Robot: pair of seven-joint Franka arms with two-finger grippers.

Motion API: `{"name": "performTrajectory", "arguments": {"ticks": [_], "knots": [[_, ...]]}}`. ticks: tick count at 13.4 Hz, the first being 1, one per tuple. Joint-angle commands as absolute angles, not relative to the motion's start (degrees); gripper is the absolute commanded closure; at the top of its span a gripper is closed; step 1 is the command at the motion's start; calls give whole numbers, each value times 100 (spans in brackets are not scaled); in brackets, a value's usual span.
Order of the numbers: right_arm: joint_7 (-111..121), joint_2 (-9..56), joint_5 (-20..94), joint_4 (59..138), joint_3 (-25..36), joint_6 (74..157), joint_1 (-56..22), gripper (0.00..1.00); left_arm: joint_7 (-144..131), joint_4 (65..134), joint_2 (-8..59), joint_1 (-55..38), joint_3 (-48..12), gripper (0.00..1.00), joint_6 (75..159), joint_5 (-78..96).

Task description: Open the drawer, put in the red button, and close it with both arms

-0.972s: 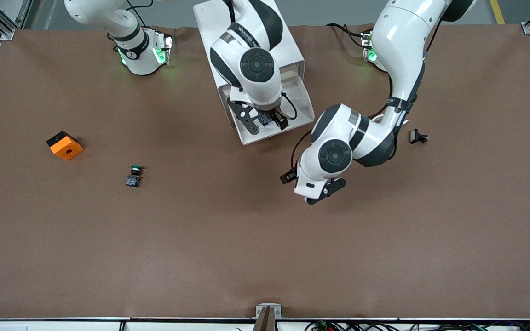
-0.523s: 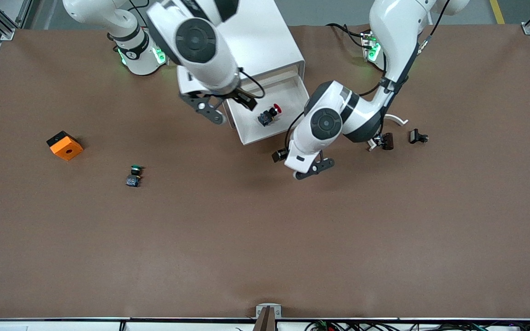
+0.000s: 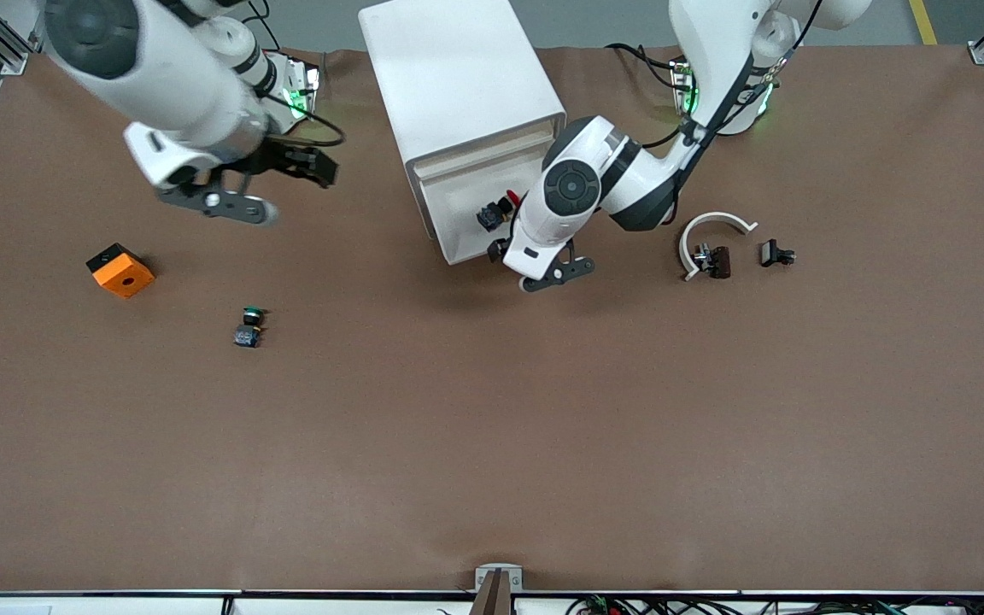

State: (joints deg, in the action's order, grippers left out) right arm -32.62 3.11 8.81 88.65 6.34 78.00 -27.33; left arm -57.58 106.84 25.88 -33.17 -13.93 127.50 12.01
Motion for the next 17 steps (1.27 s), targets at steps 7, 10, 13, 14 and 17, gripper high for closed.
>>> {"name": "performTrajectory", "arguments": {"ticks": [7,10,13,14,17], "knots": [[-493,-396,387,9958,527,8411,-837,0,-6327,11145,2408,-3322,-2188,0,12832,1143],[-422,-396,36,9949,527,8596,-590,0,-6459,11153,2452,-3331,-2381,0,12832,1143],[-107,-413,-44,9923,527,8648,-388,0,-6574,11153,2443,-3410,-2487,0,12832,1143],[25,-439,-61,9914,527,8666,-352,0,-6574,11153,2452,-3428,-2496,0,12832,1143],[246,-509,-70,9940,527,8692,-185,0,-6583,11171,2470,-3393,-2487,0,12814,1125]]}}
